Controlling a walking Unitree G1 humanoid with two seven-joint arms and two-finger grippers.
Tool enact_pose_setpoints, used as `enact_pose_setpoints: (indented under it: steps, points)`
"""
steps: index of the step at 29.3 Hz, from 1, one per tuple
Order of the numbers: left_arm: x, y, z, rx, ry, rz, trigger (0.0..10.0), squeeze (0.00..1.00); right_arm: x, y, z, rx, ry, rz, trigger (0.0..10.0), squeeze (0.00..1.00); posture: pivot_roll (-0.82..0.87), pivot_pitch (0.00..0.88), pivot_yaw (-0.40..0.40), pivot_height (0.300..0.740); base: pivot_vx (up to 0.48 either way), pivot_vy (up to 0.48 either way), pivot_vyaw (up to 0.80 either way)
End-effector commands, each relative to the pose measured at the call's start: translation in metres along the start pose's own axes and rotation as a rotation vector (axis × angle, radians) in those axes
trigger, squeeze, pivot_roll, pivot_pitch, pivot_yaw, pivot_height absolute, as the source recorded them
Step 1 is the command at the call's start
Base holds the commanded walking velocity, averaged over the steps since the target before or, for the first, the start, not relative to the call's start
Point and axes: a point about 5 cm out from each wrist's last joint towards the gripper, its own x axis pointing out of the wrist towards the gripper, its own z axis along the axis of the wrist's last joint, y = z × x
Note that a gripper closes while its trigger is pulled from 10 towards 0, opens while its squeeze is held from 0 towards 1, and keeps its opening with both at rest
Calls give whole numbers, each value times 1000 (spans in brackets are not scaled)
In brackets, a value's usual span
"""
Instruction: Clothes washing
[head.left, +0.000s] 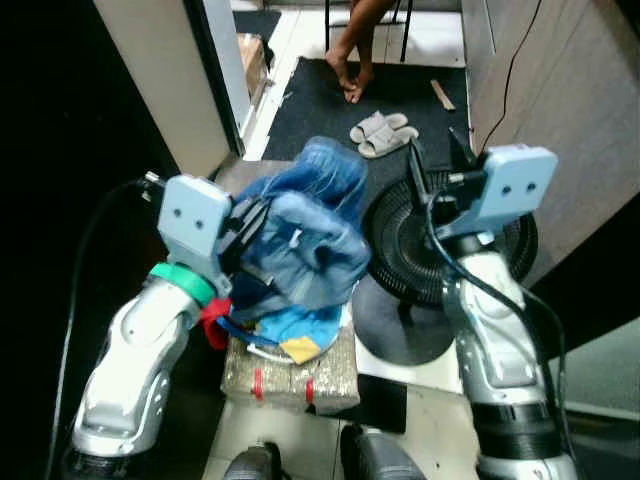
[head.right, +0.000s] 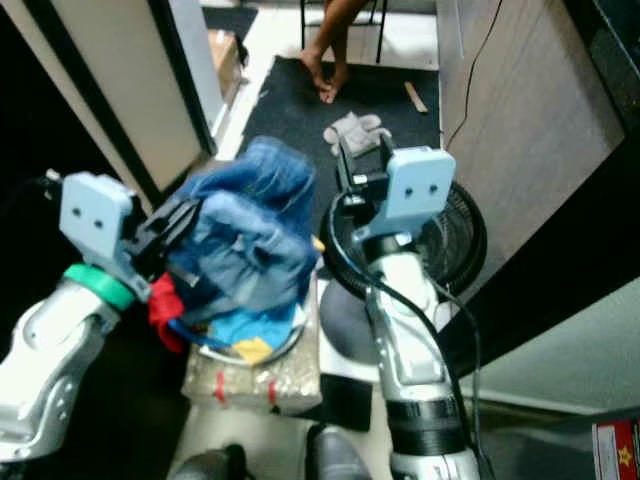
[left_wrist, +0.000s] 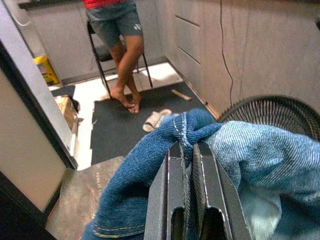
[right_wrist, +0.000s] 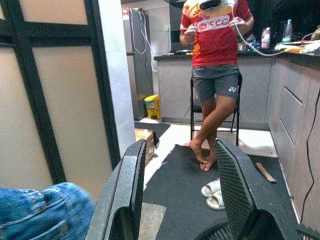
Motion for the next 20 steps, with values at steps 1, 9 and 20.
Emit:
enact_pose_setpoints:
  steps: [1, 9, 20]
  points:
    - [-3, 2, 13, 9, -50, -2, 10000, 0, -3, 3, 0, 6, 7, 16, 10000, 0, 36, 70, 88, 740, 0, 0, 0]
    - [-17, 45, 23, 44, -11, 67, 10000, 0, 15, 20, 3, 53, -1, 60, 10000, 0, 68, 56, 83, 740, 0, 0, 0]
    - [-13, 29, 1, 7, 32, 112, 10000, 0, 21, 41, -10, 58, 66, 123, 10000, 0, 60, 52, 56, 740, 0, 0, 0]
